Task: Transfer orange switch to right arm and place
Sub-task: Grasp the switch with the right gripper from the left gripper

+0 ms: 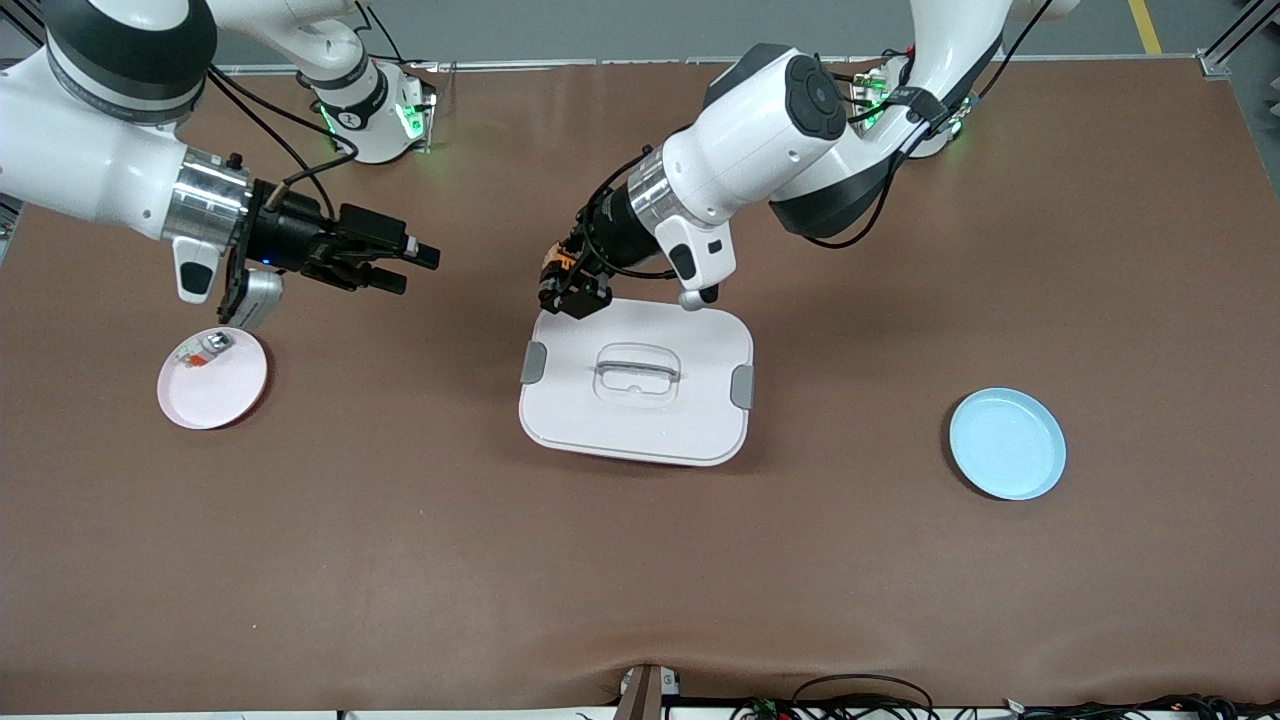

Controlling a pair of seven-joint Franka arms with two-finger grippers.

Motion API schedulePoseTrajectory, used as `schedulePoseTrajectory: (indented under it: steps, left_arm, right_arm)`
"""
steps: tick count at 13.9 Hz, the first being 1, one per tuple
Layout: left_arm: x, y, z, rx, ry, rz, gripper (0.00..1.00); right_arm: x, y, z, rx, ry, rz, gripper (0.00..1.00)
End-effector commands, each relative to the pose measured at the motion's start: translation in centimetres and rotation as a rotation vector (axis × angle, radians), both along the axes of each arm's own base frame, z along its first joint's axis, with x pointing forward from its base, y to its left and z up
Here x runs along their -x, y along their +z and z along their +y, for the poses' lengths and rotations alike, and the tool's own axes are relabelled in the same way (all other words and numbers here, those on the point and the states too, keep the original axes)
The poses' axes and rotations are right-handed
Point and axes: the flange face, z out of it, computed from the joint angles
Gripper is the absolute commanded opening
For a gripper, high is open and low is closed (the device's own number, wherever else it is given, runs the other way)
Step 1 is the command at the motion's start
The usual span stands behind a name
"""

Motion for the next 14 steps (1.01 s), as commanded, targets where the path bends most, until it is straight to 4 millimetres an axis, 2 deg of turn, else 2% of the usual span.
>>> schedulePoseTrajectory:
  steps: [1,7,14]
  left_arm:
    - [-0.1,0.5,-0.2,0.010,0.022,-0.005,0.27]
    - [-0.1,0.5,-0.2,0.009,0.021,-0.007,0.27]
    - [-0.1,0.6,-0.1,0.010,0.023,-0.009,0.27]
  right_arm:
    - [1.2,-0.2,2.0,-0.024,0.017,-0.014,1.00]
    - [2.8,-1.0,7.6,-0.044,0.011,-0.059,1.00]
    - [3.2,-2.6,11.1,-0.039,-0.006,-0.069,1.00]
